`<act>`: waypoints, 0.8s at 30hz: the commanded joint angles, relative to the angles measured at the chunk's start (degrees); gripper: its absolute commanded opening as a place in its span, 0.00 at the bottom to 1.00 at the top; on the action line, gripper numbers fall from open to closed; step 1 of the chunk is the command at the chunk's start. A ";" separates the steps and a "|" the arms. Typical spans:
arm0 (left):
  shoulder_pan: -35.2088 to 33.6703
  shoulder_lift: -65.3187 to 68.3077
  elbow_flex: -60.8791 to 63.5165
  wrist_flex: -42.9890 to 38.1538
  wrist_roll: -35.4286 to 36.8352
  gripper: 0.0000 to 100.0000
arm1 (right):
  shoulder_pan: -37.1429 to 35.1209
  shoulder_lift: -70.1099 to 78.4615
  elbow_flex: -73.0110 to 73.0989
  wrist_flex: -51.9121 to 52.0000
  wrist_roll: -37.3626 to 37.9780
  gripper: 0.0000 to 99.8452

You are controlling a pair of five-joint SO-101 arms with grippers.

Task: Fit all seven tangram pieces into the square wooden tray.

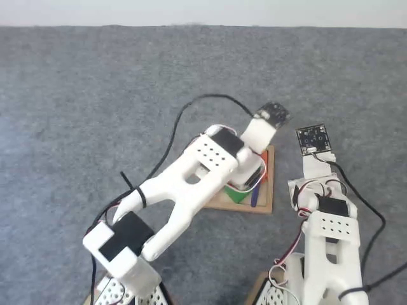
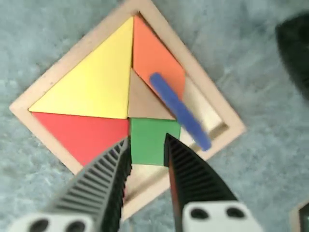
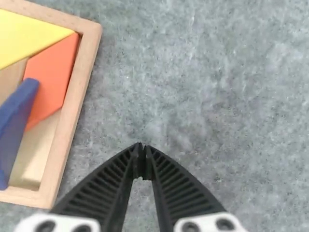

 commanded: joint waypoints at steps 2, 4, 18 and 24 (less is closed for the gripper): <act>0.26 -2.02 2.42 -4.92 -0.62 0.11 | 0.40 0.22 -2.73 0.31 -0.09 0.01; 1.41 -2.11 2.68 -5.19 -0.62 0.11 | 0.40 0.22 -2.73 0.31 -0.09 0.01; 4.92 -2.11 2.59 -6.95 -0.70 0.11 | 0.40 0.22 -2.73 0.31 -0.09 0.01; 9.85 -2.11 2.95 -7.21 -2.11 0.11 | 7.78 0.84 -5.89 0.66 -0.18 0.01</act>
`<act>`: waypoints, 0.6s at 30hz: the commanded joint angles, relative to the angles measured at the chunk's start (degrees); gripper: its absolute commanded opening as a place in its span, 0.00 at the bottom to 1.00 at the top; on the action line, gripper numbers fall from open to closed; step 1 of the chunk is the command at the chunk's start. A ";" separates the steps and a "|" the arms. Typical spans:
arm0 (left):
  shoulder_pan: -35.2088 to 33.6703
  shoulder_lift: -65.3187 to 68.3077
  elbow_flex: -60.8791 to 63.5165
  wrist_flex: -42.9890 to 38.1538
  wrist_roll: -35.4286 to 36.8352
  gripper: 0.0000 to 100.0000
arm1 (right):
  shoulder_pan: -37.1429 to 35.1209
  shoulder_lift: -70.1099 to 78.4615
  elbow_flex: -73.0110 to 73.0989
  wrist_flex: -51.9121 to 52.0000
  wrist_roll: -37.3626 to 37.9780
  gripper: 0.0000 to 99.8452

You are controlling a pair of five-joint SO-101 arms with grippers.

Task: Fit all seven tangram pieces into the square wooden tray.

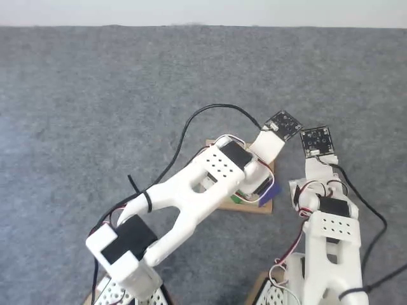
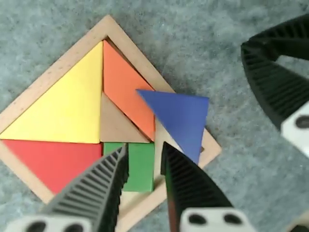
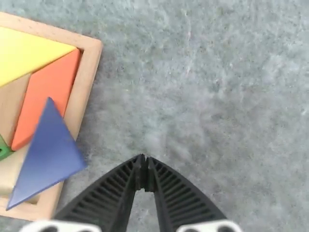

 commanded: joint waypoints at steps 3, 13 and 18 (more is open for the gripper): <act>9.49 -2.11 -0.13 -0.97 -2.73 0.11 | 11.56 1.63 -6.95 0.75 0.09 0.01; 10.29 3.34 -0.13 -5.10 -2.81 0.11 | 11.91 9.80 -10.37 0.75 0.18 0.01; 10.11 5.45 -0.31 -5.27 -2.90 0.11 | 12.09 11.82 -11.43 0.75 -0.09 0.01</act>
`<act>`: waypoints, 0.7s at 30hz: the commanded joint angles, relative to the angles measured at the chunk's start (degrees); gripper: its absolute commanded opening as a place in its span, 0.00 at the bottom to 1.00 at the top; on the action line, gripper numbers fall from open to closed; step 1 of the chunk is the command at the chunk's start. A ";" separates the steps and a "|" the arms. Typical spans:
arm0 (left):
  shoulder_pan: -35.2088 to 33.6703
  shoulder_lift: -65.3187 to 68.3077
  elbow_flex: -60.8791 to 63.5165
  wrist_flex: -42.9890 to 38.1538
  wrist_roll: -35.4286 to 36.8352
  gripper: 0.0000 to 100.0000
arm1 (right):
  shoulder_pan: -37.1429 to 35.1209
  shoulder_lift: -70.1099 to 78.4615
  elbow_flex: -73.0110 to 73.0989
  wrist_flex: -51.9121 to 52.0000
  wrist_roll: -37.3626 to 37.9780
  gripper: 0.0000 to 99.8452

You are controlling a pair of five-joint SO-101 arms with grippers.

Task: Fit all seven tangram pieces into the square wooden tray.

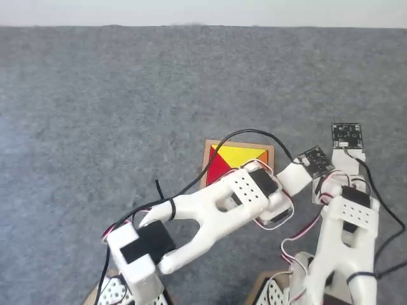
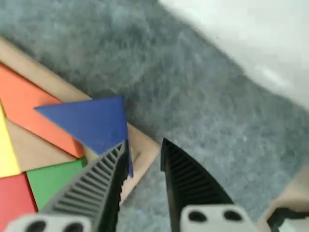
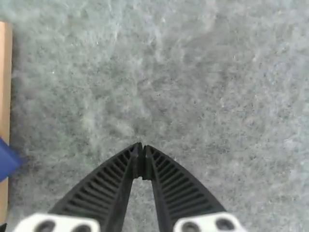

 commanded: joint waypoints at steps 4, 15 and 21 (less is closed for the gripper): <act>-3.34 -0.09 -0.40 -1.05 -0.97 0.11 | 0.57 0.57 -3.78 0.40 -0.18 0.01; -6.07 -0.26 1.01 0.00 -2.37 0.11 | 0.48 1.10 -3.78 -0.04 -0.09 0.01; -6.42 -0.26 1.98 0.00 -2.37 0.11 | 0.40 1.10 -3.69 -0.04 -0.09 0.01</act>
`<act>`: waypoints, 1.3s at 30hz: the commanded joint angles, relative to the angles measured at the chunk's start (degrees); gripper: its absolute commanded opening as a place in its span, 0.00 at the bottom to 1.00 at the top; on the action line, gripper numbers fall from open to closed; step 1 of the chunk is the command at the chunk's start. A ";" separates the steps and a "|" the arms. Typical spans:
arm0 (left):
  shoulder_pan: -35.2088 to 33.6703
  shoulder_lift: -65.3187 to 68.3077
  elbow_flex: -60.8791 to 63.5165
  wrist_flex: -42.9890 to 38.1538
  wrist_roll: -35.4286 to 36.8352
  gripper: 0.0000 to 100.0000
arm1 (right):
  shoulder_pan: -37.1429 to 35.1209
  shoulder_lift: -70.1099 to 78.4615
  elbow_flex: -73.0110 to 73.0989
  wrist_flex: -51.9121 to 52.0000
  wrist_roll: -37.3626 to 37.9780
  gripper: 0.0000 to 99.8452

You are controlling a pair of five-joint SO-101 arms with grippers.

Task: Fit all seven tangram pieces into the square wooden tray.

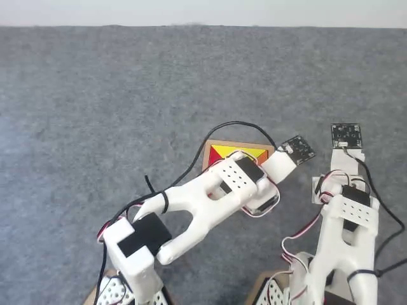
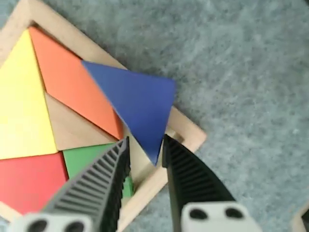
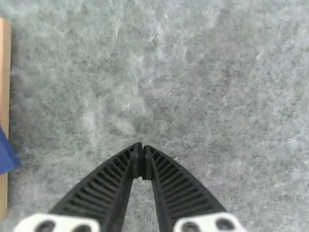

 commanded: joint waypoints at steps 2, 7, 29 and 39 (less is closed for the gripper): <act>-0.97 -0.97 0.40 0.00 -0.70 0.10 | 0.40 0.13 -3.52 -0.04 0.00 0.01; -5.63 -5.54 1.54 0.53 -0.79 0.09 | -0.57 0.13 -3.43 -0.04 0.00 0.01; -5.19 -10.55 6.64 -17.76 1.05 0.09 | 0.84 0.22 -4.48 -0.13 -1.41 0.01; -2.11 -7.65 3.74 -16.44 1.23 0.09 | 0.84 0.22 -4.48 -0.13 -1.32 0.01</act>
